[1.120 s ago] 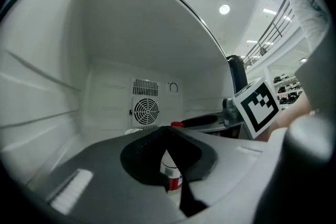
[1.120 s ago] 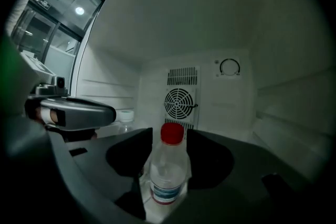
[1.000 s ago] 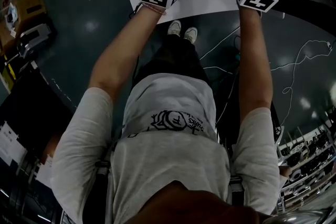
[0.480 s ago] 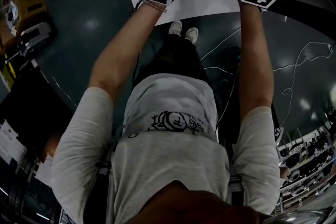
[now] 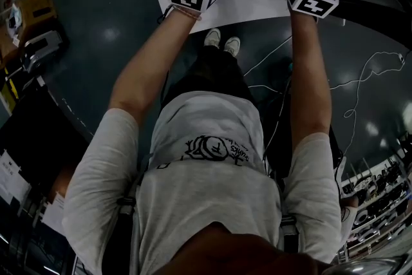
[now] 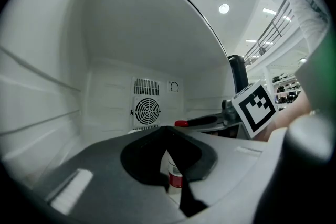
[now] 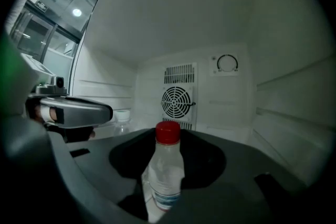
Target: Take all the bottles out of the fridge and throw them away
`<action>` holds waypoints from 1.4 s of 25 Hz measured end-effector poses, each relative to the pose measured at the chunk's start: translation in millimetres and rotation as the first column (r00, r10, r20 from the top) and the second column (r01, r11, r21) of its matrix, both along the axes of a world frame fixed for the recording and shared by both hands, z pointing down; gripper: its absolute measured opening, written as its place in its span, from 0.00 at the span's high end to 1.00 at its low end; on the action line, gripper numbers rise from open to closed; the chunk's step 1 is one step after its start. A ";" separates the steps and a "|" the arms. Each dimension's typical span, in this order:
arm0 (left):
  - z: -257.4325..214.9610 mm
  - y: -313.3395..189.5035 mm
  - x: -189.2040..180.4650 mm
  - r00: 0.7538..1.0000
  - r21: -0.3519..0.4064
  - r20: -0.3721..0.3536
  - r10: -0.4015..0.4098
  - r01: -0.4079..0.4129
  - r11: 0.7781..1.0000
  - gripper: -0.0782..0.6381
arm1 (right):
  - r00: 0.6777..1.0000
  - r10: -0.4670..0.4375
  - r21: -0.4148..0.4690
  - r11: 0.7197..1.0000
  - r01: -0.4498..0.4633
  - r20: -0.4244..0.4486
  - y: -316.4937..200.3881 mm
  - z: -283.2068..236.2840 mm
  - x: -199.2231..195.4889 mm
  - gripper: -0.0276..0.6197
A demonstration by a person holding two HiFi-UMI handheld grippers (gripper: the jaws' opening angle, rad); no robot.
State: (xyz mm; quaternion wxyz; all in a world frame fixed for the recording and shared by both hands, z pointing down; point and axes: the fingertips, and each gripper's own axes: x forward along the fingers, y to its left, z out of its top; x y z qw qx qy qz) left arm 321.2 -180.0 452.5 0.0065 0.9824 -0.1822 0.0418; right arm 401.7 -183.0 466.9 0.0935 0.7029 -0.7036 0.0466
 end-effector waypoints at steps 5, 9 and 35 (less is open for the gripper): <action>-6.5 5.5 -2.8 1.000 -0.006 -0.006 0.004 -0.004 1.000 0.88 | 1.000 0.004 0.001 1.000 -0.004 0.012 10.5 -4.5 -2.8 0.73; -14.5 12.9 -5.4 1.000 -0.008 -0.013 0.008 -0.009 1.000 0.88 | 1.000 0.003 0.001 1.000 -0.003 0.025 20.8 -11.7 -5.1 0.73; -86.0 69.2 -27.0 0.996 -0.006 -0.068 0.065 -0.066 0.998 0.88 | 0.998 -0.033 0.032 0.999 0.031 0.053 89.7 -82.2 -37.1 0.73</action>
